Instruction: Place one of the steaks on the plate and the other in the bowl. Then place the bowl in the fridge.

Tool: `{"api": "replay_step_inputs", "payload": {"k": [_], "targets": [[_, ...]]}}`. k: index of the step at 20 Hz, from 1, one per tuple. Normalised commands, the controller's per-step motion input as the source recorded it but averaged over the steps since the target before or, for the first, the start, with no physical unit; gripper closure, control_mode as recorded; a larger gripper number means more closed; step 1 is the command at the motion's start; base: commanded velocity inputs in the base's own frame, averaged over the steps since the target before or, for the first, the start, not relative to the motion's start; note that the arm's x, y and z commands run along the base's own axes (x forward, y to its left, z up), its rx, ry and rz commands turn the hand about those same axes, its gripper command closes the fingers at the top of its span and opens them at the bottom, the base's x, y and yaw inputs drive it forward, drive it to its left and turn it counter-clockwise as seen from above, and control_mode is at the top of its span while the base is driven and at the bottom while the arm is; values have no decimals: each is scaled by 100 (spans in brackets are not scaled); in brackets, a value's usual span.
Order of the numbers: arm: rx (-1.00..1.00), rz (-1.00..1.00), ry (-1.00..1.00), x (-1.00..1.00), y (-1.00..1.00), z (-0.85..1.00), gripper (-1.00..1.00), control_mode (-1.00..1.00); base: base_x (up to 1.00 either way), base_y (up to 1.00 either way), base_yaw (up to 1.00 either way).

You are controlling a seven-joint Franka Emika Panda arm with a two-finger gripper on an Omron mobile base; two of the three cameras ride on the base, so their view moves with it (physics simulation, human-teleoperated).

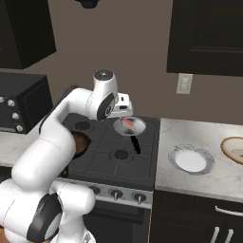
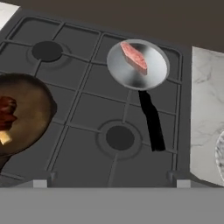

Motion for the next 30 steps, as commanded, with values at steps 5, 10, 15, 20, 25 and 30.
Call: {"api": "replay_step_inputs", "payload": {"k": [5,10,15,20,25,30], "targets": [[0,0,4,50,-3,-19,-100,-100,0,0,0],[0,0,9,51,0,-22,-100,-100,0,0,0],[0,0,5,38,0,-25,-100,-100,0,0,0],[0,1,1,32,0,-35,-100,-100,0,0,0],[0,7,0,22,0,-43,-100,-100,0,0,0],[0,9,0,26,0,-36,-100,-100,0,0,0]]}}
